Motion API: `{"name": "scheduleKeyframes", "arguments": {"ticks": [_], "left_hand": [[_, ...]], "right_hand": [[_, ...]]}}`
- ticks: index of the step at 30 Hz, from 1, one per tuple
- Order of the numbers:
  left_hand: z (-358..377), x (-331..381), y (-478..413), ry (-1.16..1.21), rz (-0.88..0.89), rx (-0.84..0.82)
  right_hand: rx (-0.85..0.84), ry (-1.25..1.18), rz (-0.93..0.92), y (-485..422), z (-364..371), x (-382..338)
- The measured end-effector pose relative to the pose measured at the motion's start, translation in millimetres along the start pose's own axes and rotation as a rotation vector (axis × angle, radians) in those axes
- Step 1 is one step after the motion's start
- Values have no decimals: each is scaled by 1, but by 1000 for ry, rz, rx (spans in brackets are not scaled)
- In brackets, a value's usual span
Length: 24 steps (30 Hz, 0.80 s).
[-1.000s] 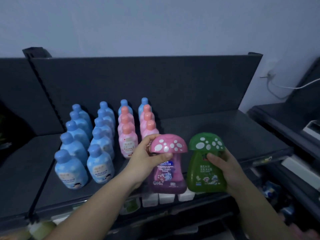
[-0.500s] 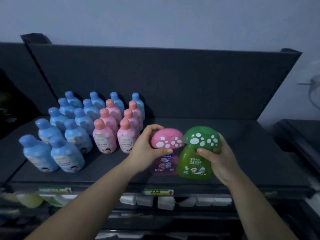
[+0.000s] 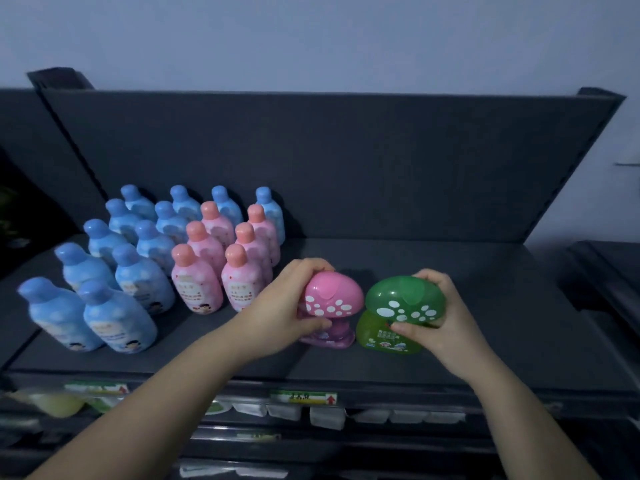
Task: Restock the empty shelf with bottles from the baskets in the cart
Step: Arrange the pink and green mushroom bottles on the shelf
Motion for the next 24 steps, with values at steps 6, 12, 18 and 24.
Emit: {"name": "scheduleKeyframes", "arguments": {"ticks": [6, 12, 18, 24], "left_hand": [[-20, 22, -6, -370, 90, -24], [-21, 30, -37, -587, 40, -97], [-15, 13, -77, -668, -29, -2], [-10, -4, -118, -672, -139, 33]], "right_hand": [[-82, 198, -68, 9, -17, -33], [-155, 482, -184, -14, -19, -48], [-72, 513, -265, -54, -4, -40], [-65, 570, -259, -108, 7, -26]]}}
Point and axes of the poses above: each hand's wrist, its own y-axis away from the middle knuckle, its own z-axis out of the palm, x = y × z, the point moved 2 cm from there along -y, towards the middle knuckle, and after that the axes turned 8 degrees about x, right-handed, at the moved point
